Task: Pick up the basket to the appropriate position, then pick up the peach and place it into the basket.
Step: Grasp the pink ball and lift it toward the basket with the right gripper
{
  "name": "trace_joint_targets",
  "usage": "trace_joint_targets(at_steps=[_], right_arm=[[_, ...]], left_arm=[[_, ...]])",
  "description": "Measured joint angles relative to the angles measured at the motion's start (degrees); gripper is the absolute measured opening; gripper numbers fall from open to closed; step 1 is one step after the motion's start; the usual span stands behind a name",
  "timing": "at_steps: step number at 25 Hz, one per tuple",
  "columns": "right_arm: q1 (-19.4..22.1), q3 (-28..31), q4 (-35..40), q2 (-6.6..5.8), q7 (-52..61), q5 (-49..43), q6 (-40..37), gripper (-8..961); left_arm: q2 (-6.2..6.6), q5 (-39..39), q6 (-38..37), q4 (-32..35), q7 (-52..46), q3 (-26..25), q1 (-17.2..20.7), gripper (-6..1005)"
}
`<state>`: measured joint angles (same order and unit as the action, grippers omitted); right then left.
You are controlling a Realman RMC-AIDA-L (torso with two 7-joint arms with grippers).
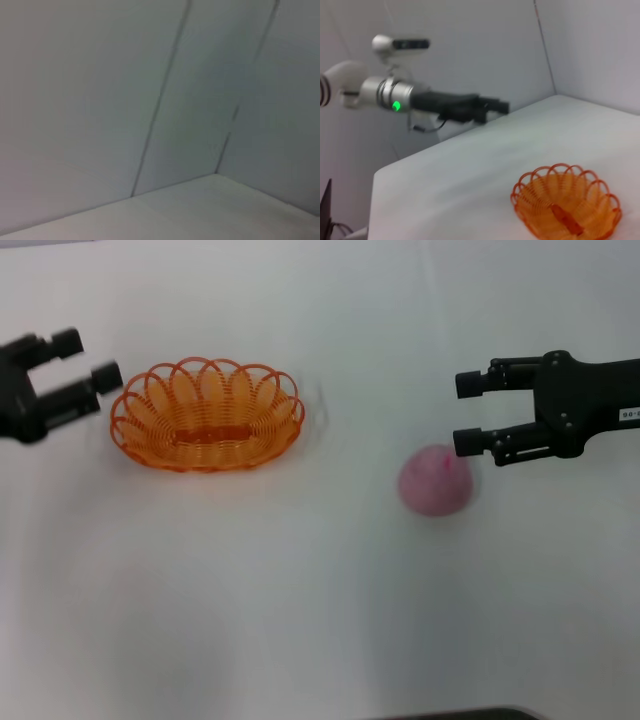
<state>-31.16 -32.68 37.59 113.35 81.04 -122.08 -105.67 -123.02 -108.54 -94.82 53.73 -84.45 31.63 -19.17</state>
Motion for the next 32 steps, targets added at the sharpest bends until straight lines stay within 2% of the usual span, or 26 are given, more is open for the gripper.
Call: trace_joint_targets(at_steps=[5,12,16,23,27,29,32], right_arm=[[0.0,3.4,-0.5,0.05,0.2,0.0,0.5,864],[-0.6,4.4,0.1,-0.13,3.7,1.2,0.6,864],[-1.9,3.9,3.3,-0.5,8.1,1.4,-0.2,864],[-4.6,-1.6,15.6,-1.08,19.6,1.1,-1.8,865],[-6.4,-5.8,26.8,-1.21,25.4,-1.6,-6.5,865],[-7.7,-7.3,31.2,-0.95,28.2,-4.2,-7.8,864],[-9.4,-11.0,33.7,-0.03,30.6,-9.1,-7.9,864]], left_arm=[[0.19,-0.8,-3.5,-4.5,7.9,0.0,2.1,714],[1.0,-4.2,-10.3,-4.4,8.7,-2.0,3.6,713],[1.08,-6.9,-11.7,-4.4,8.8,-3.5,3.8,713],[1.01,-9.0,-11.8,-4.5,9.4,-5.0,4.3,712],[1.3,-9.0,-12.0,-4.3,9.6,-7.3,4.5,711],[1.52,-9.0,-12.4,-4.2,9.6,-8.4,4.5,711],[1.65,-9.0,-12.6,-4.2,9.6,-8.8,4.5,711]])
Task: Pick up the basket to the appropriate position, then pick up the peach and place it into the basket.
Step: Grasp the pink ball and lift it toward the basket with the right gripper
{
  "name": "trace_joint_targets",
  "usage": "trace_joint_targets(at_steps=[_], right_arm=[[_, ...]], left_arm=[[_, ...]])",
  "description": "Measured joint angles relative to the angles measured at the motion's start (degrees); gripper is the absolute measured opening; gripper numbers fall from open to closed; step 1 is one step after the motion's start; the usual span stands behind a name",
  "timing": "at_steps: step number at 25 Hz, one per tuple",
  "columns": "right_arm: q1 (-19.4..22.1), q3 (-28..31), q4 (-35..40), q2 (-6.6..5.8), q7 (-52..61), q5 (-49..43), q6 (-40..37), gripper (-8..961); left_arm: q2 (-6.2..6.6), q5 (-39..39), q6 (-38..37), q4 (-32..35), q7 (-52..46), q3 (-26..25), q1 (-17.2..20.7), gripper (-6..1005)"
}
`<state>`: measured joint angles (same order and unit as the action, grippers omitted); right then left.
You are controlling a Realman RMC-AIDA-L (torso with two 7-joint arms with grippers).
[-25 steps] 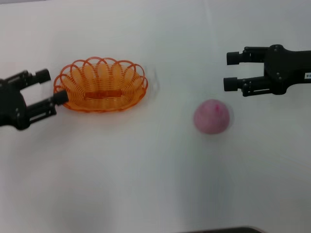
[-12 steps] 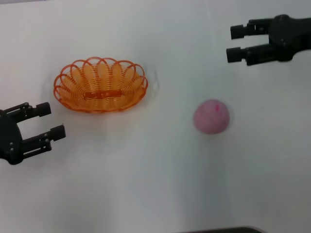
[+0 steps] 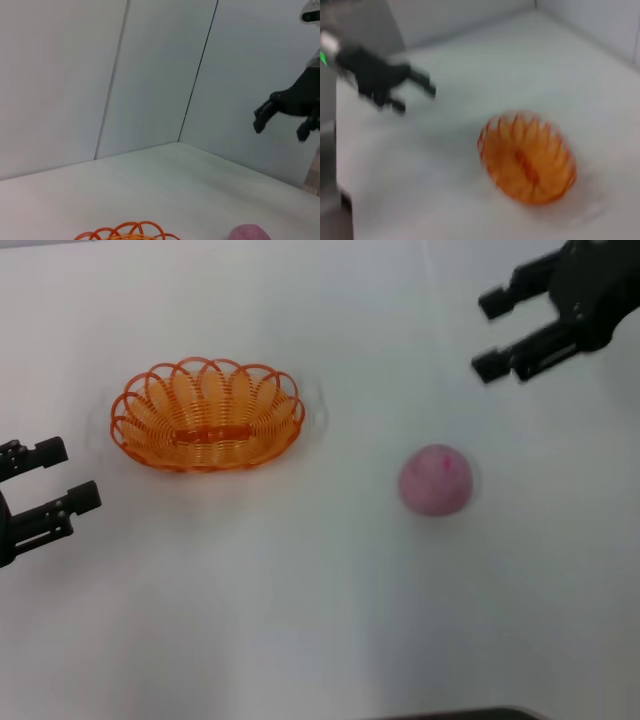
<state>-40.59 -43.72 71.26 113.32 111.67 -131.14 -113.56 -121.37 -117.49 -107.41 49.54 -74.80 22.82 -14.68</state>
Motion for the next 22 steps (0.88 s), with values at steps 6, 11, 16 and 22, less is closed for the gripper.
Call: trace_joint_targets(at_steps=[6,11,16,22], right_arm=[[-2.1,-7.3,-0.7,4.09,1.0,-12.6,4.5,865],[-2.0,-13.6,-1.7,6.46,2.2,-19.2,8.9,865],[-1.7,-20.2,-6.3,6.56,4.5,-19.4,14.1,860],[-2.3,-25.4,-11.2,6.77,5.9,-17.4,19.7,855]], left_arm=[[-0.05,-0.9,0.3,-0.3,0.0,0.0,-0.2,710],[-0.08,-1.1,0.5,-0.3,-0.2,0.0,-0.3,709],[-0.14,-1.2,0.8,-0.6,-0.1,0.1,-0.4,708],[-0.34,-1.2,1.3,-0.8,-0.1,0.4,-0.3,705]])
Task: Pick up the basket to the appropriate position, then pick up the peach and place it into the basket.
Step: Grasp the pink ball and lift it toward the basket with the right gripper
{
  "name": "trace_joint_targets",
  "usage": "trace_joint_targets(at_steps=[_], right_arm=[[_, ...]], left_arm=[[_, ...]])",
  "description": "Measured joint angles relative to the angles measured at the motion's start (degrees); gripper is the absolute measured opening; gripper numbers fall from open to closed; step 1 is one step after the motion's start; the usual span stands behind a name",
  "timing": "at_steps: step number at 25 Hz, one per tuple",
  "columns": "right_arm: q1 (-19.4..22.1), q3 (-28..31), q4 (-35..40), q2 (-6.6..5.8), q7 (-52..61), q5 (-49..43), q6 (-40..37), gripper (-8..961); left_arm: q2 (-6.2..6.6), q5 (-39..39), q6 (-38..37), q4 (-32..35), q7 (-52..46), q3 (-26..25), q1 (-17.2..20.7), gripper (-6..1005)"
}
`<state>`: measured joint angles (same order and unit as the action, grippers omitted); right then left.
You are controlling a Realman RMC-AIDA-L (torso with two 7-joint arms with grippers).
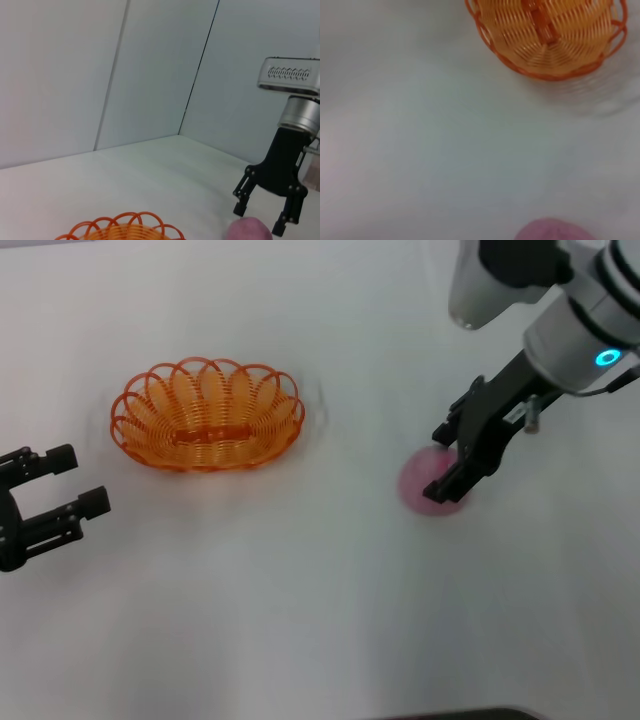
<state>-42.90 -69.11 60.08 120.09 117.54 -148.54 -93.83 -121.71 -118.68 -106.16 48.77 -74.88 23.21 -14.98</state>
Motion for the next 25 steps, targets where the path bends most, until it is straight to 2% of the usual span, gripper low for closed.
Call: trace_joint_targets(at_steps=[5,8,19,24,25], right_arm=[[-0.1,-3.4,-1.7,0.03,0.4,1.6,2.3,850],[-0.3,-4.1,-2.1,-0.01,0.5,1.8,2.5,664],[-0.7,-4.1,-1.9,-0.24,0.7,1.5,2.3,421],[-0.7,-3.8,-1.8,-0.39,0.7,1.4,2.2,180],[-0.7,-3.7,-1.7,-0.43,0.7,1.5,2.2,160]], left_arm=[[-0.08,0.0,0.0,0.0,0.0,0.1,0.1,703],[-0.1,0.0,0.0,0.0,0.0,0.0,0.2,703],[-0.11,0.0,0.7,-1.3,0.1,0.1,0.1,703],[-0.11,0.0,0.7,-1.3,0.1,0.1,0.0,703],[-0.11,0.0,0.7,-1.3,0.1,0.1,0.0,703]])
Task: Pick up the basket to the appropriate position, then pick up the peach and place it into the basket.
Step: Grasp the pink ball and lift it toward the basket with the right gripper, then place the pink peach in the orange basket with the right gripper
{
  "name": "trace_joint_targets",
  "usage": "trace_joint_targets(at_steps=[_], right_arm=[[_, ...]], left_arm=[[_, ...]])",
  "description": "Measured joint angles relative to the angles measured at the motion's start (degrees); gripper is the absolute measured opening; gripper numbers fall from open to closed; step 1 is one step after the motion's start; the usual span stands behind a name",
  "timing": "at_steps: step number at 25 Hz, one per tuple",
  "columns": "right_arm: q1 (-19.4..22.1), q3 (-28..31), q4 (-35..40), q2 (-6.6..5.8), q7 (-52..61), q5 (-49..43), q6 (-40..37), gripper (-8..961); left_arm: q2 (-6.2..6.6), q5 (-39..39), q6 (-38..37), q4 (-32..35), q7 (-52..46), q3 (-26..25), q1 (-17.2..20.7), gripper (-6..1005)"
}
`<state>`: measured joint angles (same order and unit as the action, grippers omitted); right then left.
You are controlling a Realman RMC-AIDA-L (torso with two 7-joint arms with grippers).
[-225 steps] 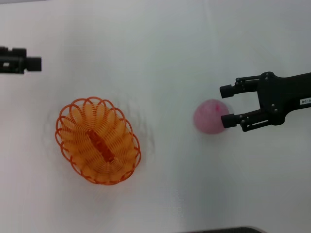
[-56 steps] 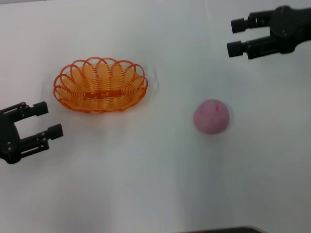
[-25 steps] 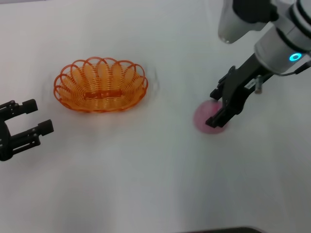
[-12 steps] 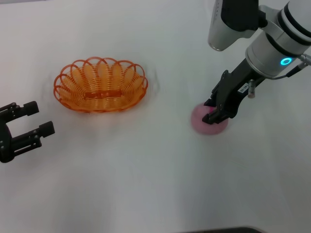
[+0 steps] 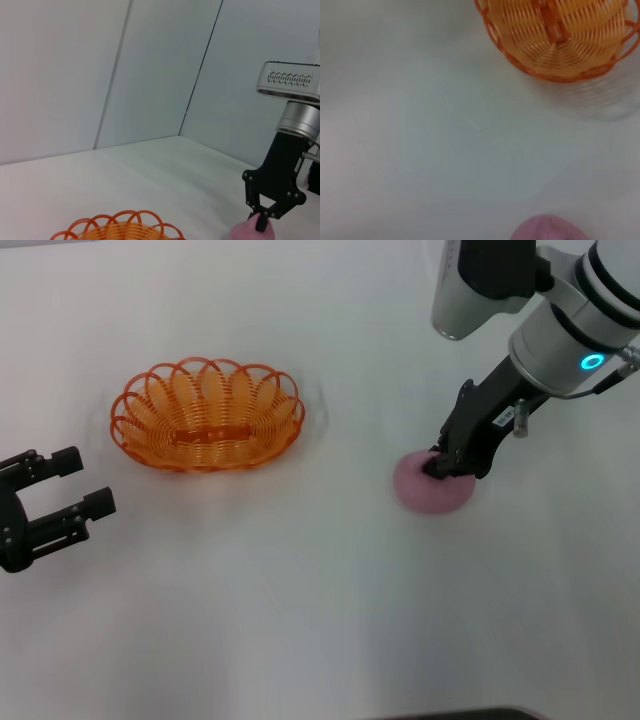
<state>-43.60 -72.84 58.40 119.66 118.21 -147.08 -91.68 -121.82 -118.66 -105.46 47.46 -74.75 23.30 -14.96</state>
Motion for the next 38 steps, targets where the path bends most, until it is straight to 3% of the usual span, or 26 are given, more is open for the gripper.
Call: trace_joint_targets(at_steps=[4,11,15,19,26,34,38], right_arm=[[0.0,2.2,1.6,-0.14,-0.3,0.2,-1.0,82],[0.0,13.3,8.4,-0.77,-1.1,7.7,-4.3,46],[-0.6,15.3,7.6,-0.82,-1.6,13.1,-2.8,57],[-1.9,12.7,2.9,0.12,-2.1,17.7,3.0,69],[-5.7,4.3,-12.2,0.44,-5.4,25.9,17.8,89],[-6.6,-2.1,-20.5,0.62,-10.4,35.9,25.8,112],[-6.5,-3.0,-21.7,0.67,-11.7,37.4,26.8,258]], left_arm=[[0.1,0.0,-0.3,0.0,-0.1,-0.1,-0.1,703],[0.34,-0.1,-0.5,0.3,-0.4,-0.3,-0.2,703],[0.41,-0.1,-0.6,0.4,-0.4,-0.3,-0.2,703],[0.29,-0.1,-0.7,0.4,-0.4,-0.2,-0.2,703],[0.13,0.3,-1.3,0.4,-0.5,-0.2,-0.2,703],[0.02,0.3,-1.3,0.0,-0.5,-0.1,-0.3,704],[0.0,0.3,-1.3,0.0,-0.5,0.0,-0.5,704]])
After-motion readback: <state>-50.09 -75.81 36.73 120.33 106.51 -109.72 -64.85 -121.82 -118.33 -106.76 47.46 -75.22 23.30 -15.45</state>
